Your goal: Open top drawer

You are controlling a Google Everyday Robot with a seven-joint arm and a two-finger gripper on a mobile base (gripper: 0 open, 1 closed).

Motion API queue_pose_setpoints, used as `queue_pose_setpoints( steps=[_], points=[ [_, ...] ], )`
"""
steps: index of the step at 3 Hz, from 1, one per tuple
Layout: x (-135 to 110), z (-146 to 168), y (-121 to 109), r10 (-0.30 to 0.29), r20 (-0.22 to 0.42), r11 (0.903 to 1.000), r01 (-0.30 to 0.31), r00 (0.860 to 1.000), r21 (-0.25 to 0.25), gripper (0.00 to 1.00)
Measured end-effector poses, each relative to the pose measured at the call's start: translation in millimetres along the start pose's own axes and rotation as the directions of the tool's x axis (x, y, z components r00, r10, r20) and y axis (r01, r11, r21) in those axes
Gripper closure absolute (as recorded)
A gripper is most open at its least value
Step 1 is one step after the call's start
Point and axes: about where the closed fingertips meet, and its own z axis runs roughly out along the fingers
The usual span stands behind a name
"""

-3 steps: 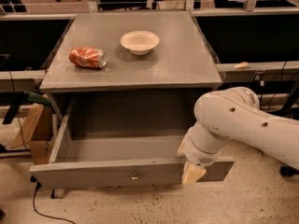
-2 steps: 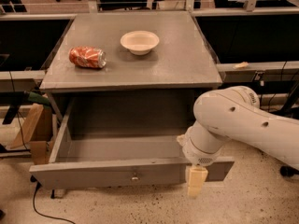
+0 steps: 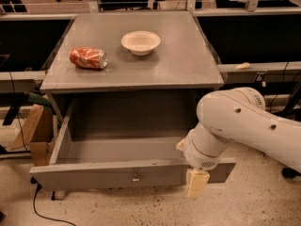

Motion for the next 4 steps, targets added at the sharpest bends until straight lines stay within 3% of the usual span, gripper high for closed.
queue_pose_setpoints(
  steps=[3, 4],
  points=[
    [-15, 1, 6, -0.061, 0.036, 0.9963, 0.063, 0.997, -0.059, 0.88],
    [-15, 1, 5, -0.061, 0.036, 0.9962, 0.063, 0.997, -0.059, 1.0]
  ],
)
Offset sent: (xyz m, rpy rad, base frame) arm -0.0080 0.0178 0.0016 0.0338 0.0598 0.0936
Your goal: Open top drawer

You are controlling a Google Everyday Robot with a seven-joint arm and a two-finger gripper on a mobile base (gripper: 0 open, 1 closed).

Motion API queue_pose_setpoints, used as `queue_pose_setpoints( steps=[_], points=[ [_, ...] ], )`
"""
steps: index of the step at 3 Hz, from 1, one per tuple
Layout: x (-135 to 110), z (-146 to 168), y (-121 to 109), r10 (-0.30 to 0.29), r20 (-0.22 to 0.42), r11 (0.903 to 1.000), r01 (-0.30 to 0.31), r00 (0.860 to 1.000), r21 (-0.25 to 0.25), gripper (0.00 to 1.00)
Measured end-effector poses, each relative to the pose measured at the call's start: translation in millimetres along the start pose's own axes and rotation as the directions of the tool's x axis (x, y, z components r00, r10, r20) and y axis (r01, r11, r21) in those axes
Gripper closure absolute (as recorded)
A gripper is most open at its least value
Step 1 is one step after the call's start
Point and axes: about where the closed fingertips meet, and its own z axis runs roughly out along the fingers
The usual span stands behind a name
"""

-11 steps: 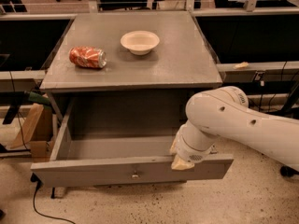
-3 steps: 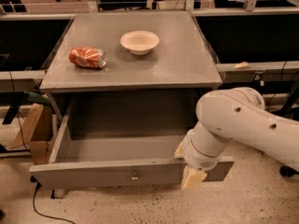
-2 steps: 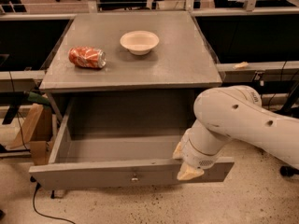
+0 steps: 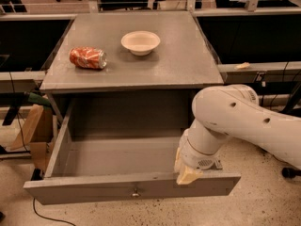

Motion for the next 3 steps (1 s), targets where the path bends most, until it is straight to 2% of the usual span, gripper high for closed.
queue_pose_setpoints(
  steps=[1, 3],
  points=[
    [-1.5, -0.1, -0.7, -0.003, 0.003, 1.0, 0.003, 1.0, -0.009, 0.82],
    [-0.6, -0.8, 0.0, 0.002, 0.01, 1.0, -0.002, 1.0, -0.008, 0.35]
  ],
)
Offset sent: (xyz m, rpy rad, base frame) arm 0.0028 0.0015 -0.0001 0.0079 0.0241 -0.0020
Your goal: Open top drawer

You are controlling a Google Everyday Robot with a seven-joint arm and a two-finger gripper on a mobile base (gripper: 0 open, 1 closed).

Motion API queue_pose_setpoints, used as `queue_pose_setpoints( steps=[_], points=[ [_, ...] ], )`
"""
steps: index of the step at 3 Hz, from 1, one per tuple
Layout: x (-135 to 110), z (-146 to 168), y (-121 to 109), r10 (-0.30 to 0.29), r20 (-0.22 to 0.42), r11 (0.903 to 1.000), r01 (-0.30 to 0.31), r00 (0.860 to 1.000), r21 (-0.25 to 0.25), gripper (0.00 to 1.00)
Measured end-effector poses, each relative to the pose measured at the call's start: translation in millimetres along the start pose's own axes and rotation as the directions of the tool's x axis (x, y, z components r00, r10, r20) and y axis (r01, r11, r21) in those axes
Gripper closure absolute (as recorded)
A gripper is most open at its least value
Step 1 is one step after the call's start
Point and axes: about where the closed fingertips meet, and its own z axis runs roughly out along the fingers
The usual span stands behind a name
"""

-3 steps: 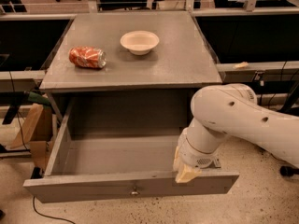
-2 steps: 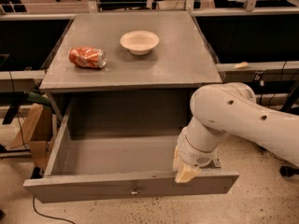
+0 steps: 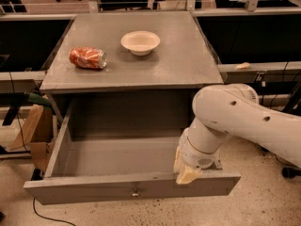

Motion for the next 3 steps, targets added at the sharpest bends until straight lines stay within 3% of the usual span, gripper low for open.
queue_pose_setpoints(
  steps=[1, 2, 3],
  points=[
    [1.1, -0.6, 0.6, 0.005, 0.004, 1.0, -0.005, 1.0, 0.006, 0.11],
    [3.4, -1.7, 2.3, 0.011, 0.01, 0.9997, -0.011, 1.0, 0.022, 0.0],
    [3.4, -1.7, 2.3, 0.011, 0.01, 0.9997, -0.011, 1.0, 0.022, 0.0]
  ],
)
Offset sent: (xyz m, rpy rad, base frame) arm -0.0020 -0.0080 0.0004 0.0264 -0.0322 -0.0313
